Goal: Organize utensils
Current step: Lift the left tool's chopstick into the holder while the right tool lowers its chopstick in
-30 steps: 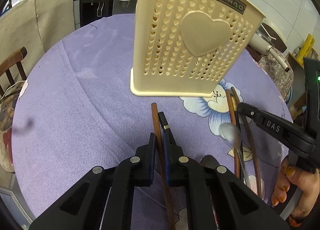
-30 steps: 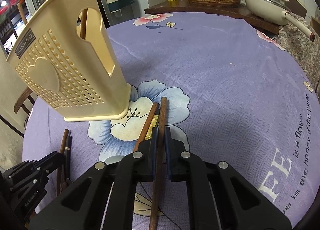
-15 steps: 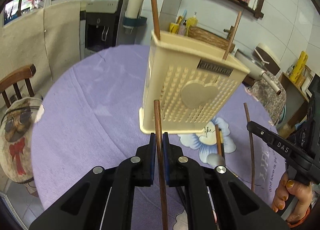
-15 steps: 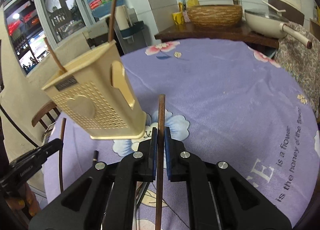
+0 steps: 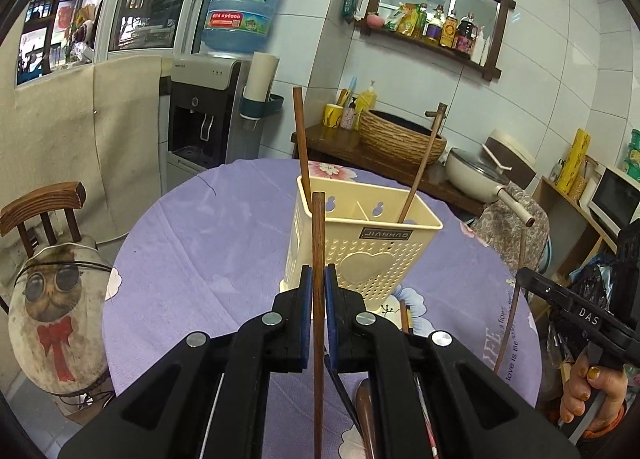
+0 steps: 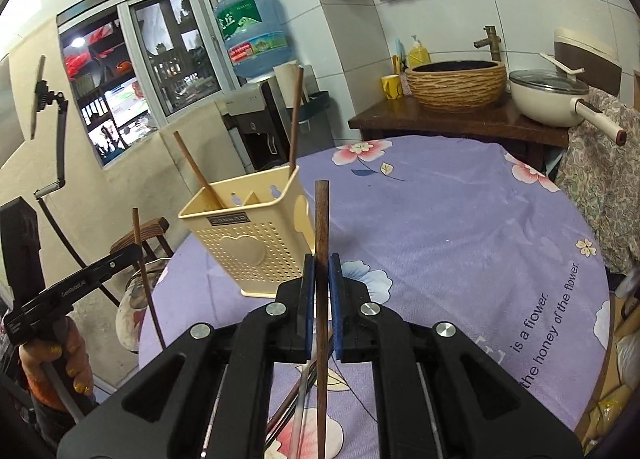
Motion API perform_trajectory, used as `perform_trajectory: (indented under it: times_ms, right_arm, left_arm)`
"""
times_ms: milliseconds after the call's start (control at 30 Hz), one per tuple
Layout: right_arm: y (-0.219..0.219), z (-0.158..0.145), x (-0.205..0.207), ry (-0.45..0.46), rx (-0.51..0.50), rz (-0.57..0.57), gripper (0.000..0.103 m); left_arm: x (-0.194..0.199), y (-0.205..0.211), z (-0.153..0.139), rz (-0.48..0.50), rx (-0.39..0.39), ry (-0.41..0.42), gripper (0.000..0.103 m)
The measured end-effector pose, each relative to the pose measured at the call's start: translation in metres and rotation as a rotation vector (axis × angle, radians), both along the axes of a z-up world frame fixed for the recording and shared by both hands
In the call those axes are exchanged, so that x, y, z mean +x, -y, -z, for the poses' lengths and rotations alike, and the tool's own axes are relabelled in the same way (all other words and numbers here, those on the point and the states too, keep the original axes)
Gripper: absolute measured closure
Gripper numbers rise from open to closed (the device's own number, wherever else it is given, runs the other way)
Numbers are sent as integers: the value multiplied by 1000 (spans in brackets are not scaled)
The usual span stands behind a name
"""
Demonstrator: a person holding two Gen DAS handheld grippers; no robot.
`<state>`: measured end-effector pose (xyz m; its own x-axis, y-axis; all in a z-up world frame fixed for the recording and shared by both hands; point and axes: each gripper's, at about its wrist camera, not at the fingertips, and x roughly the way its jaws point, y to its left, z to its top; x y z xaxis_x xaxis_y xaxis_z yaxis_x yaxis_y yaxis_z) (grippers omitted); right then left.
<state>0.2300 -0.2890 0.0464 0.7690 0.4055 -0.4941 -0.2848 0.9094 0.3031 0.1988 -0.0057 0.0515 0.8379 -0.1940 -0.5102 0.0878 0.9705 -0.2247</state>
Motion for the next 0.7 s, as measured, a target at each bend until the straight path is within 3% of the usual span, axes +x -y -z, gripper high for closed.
perform_trajectory:
  times_ms: [367,700]
  right_arm:
    - [-6,-26,-27,82,-65,-38,96]
    - [-9,-38,-22,101,-52,-53,96]
  left_arm:
    - [-19,-8,-23,7,-1,69,97]
    - [-20,-12,-35,25,-3,92,97]
